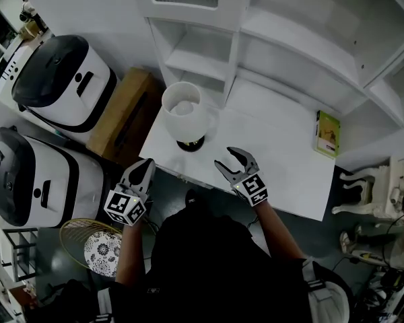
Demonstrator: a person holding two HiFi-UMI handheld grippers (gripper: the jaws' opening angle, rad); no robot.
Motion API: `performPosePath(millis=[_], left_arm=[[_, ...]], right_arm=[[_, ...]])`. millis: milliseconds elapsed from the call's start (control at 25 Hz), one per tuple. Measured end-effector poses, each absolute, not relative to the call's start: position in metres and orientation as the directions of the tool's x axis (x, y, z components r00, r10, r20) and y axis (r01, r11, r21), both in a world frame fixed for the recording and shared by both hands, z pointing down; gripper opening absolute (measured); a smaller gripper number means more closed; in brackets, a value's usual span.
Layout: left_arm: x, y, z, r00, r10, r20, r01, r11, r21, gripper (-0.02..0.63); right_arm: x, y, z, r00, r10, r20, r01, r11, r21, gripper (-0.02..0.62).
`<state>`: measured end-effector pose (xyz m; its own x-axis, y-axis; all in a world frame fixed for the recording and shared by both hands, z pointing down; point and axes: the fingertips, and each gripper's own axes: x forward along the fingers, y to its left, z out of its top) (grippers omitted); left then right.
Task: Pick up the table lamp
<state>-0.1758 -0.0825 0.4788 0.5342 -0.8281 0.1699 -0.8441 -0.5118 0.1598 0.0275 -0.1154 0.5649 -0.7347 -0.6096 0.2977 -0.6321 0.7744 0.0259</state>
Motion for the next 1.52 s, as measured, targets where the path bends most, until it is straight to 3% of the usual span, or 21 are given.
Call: performPosePath(millis=[240,720,1520], left_arm=[[-0.203,-0.099,0.473,0.529,-0.830,0.177,-0.848,-0.510,0.140,0.011],[-0.237,-0.124,0.471,0.528,-0.825,0.199,-0.849,-0.519,0.100,0.011],[-0.295,-0.128,0.490,0.467,-0.843,0.268,-0.883,-0.459,0.095,0.011]], right_arm=[[-0.001,-0.140,0.590,-0.723,-0.616,0.313,-0.646,0.763,0.011,0.261],[-0.044,-0.176,0.635,-0.717,-0.604,0.348,-0.646,0.763,-0.006,0.261],[-0.106,-0.228,0.638,-0.755,-0.604,0.255,-0.640,0.764,-0.084,0.311]])
